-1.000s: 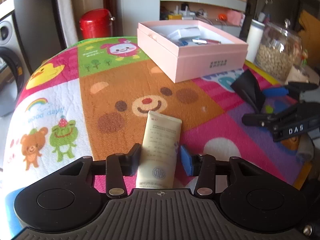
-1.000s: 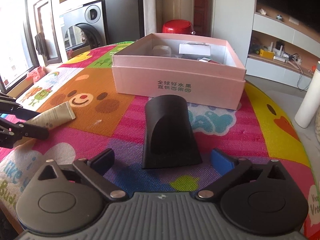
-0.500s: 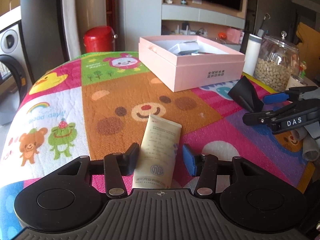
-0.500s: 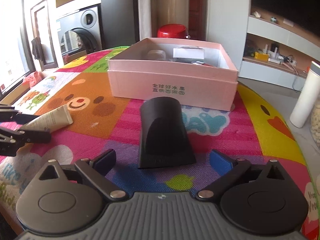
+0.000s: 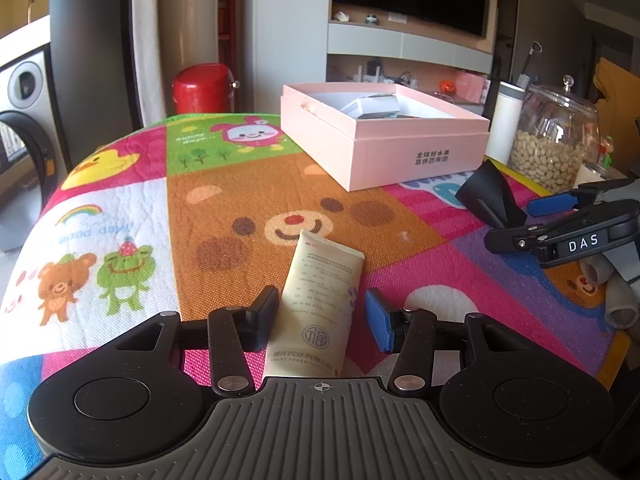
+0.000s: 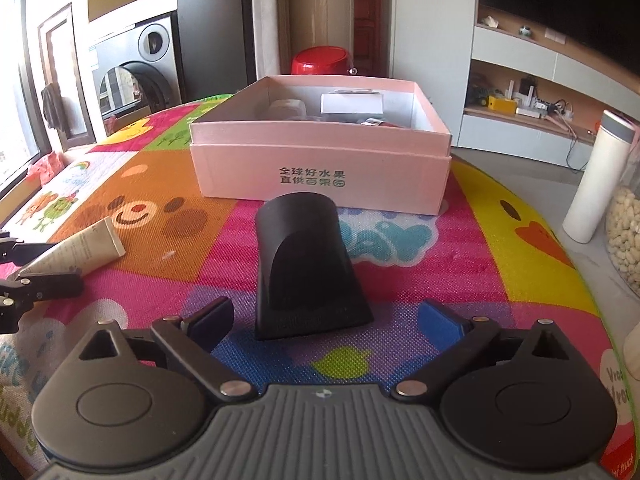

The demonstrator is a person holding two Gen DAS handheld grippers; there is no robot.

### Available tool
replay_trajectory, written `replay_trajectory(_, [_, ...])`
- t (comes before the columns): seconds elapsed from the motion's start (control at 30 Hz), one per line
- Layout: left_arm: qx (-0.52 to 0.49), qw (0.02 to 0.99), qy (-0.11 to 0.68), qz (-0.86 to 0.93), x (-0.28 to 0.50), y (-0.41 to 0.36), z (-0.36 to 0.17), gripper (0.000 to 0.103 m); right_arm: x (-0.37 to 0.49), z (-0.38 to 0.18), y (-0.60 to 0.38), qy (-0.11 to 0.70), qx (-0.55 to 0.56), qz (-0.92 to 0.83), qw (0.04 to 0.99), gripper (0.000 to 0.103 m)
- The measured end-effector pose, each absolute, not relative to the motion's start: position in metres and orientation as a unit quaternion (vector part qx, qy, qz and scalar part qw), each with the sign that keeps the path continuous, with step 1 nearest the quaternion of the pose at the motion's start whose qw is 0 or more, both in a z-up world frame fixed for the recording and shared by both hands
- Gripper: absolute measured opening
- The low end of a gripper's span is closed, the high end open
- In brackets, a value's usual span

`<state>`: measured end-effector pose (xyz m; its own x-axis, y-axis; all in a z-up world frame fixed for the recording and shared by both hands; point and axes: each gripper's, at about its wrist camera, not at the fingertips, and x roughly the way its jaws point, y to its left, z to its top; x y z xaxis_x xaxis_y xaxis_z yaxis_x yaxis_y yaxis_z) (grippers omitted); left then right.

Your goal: Organize rigid objects

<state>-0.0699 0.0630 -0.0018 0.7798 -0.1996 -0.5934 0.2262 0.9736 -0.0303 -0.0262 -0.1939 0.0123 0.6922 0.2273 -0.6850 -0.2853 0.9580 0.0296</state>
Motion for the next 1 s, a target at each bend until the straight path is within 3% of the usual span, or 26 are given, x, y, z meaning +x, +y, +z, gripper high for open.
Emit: replay_trajectory(1.0, [0.011, 0.946, 0.318, -0.068, -0.071, 0.060, 0.000, 0.048, -0.028, 0.008, -0.177, 0.365, -0.040, 0.150, 0.918, 0.100])
